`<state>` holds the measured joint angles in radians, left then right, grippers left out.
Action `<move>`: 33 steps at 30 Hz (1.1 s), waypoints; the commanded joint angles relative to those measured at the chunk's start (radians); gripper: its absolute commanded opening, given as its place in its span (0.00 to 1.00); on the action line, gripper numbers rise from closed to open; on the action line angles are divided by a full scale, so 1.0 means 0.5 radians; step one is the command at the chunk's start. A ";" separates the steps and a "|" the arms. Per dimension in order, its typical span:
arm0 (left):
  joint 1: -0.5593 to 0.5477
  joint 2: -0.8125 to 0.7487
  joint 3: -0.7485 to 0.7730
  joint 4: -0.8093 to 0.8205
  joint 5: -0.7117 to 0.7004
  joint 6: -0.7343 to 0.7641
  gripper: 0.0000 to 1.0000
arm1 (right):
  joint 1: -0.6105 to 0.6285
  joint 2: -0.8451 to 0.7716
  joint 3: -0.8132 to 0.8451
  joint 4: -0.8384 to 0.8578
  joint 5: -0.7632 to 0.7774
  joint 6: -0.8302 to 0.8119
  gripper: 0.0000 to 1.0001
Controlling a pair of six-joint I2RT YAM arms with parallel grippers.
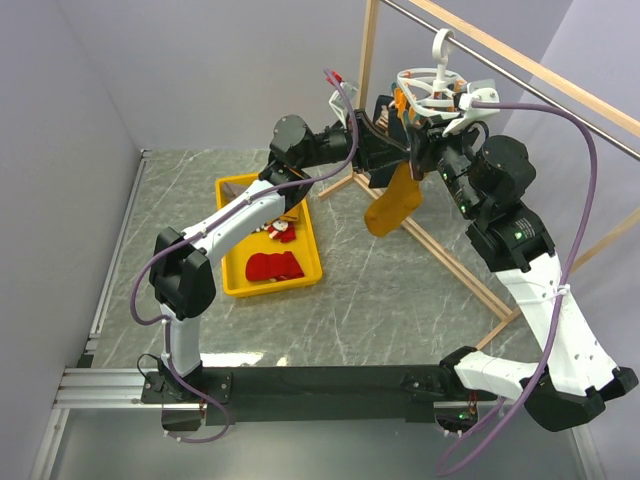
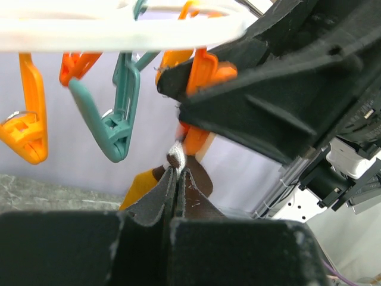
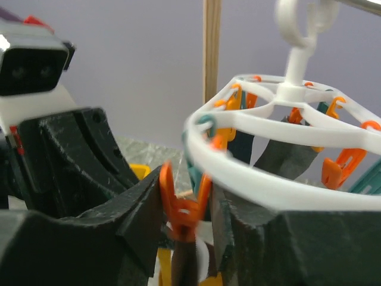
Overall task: Clip the socks to the hanger
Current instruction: Clamp the sock onto the hanger, then open the clamp at the hanger.
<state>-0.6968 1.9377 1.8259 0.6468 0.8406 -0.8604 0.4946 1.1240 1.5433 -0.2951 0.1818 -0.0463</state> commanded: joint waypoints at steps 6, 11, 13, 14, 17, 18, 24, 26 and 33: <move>0.001 -0.083 0.045 -0.057 -0.153 0.049 0.01 | 0.002 0.031 0.257 -0.250 -0.072 0.153 0.59; 0.001 -0.093 0.017 -0.054 -0.221 0.024 0.00 | 0.002 0.062 0.463 -0.545 -0.124 0.255 0.61; 0.001 -0.090 0.024 -0.076 -0.236 0.030 0.01 | -0.001 0.035 0.497 -0.600 -0.112 0.261 0.62; 0.001 -0.087 0.027 -0.097 -0.251 0.043 0.01 | -0.001 0.022 0.506 -0.612 -0.060 0.264 0.62; 0.001 -0.083 0.039 -0.103 -0.264 0.049 0.01 | -0.001 -0.018 0.524 -0.668 0.136 0.265 0.63; 0.001 -0.077 0.045 -0.118 -0.264 0.052 0.01 | -0.001 -0.042 0.515 -0.671 0.209 0.255 0.62; 0.001 -0.093 0.048 -0.155 -0.261 0.079 0.01 | -0.001 -0.116 0.457 -0.717 0.505 0.127 0.63; 0.001 -0.096 0.051 -0.161 -0.258 0.092 0.01 | 0.002 -0.140 0.423 -0.683 0.511 0.111 0.63; 0.004 -0.099 0.057 -0.146 -0.245 0.092 0.01 | 0.002 -0.091 0.346 -0.573 0.477 -0.201 0.63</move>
<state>-0.6968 1.9377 1.8256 0.5491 0.7204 -0.8291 0.4950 1.0573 1.7248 -0.6292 0.4194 -0.0574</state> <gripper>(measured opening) 0.015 0.626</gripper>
